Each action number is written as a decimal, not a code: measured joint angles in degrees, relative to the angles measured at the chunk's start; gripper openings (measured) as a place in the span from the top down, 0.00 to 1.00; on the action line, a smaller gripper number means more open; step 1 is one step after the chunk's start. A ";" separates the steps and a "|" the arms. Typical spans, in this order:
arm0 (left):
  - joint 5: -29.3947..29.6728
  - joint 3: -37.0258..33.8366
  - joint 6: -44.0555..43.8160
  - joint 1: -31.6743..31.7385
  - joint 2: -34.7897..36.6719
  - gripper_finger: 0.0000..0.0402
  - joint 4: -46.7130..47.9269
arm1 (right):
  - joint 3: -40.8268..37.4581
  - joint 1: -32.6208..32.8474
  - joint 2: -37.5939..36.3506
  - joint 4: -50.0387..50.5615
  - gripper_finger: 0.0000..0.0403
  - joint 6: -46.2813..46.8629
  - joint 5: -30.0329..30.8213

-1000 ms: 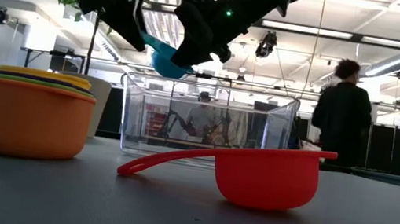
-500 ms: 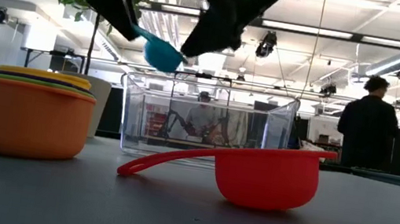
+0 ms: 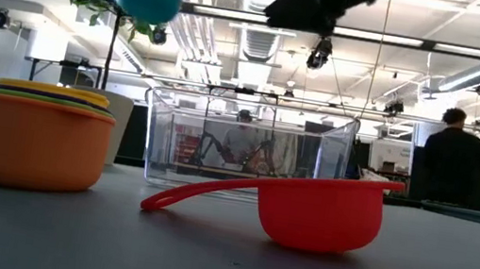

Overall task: Nest measuring cups in basket
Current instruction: Stack the light blue measuring cup on top of the yellow measuring cup, then stack the red measuring cup on top of the light blue measuring cup

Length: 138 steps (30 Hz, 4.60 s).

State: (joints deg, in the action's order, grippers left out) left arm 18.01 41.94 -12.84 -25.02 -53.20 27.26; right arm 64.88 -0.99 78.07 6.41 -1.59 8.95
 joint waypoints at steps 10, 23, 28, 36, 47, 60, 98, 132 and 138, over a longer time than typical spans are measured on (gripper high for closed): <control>-9.79 -12.86 -4.64 -2.99 0.58 0.68 -13.12 | -15.78 0.00 -11.70 -13.93 0.63 1.65 -0.17; -11.37 -15.75 -5.81 -3.34 -6.41 0.61 -16.75 | -18.64 -0.02 -14.16 -16.55 0.63 3.09 0.01; -14.23 -15.77 -7.66 -3.44 -7.91 0.61 -17.54 | -18.58 -0.02 -14.00 -16.74 0.63 3.11 0.02; -17.03 -14.57 -7.33 -3.45 -9.25 0.61 -17.37 | -18.55 -0.02 -14.08 -16.98 0.63 3.93 0.02; -17.21 -14.52 -9.38 -3.45 -9.43 0.58 -15.63 | -18.53 0.00 -14.08 -16.98 0.63 5.49 -0.13; -17.07 -11.76 -9.19 -3.43 -9.43 0.46 -11.62 | -18.55 0.00 -14.08 -16.96 0.63 6.12 -0.13; -5.80 -15.50 10.61 -3.32 -7.50 0.56 -45.76 | -0.36 22.01 14.83 0.48 0.72 10.68 -4.75; -3.37 -16.62 4.78 -3.30 -6.70 0.56 -42.41 | -0.12 21.98 20.43 4.04 0.72 22.71 -6.58; -3.37 -16.62 4.78 -3.30 -6.70 0.56 -42.40 | -0.32 23.01 20.67 4.09 0.72 22.80 -8.94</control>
State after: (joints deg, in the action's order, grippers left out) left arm 14.63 25.32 -8.05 -28.32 -59.90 -15.15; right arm 64.55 22.01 98.74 10.50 21.21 0.01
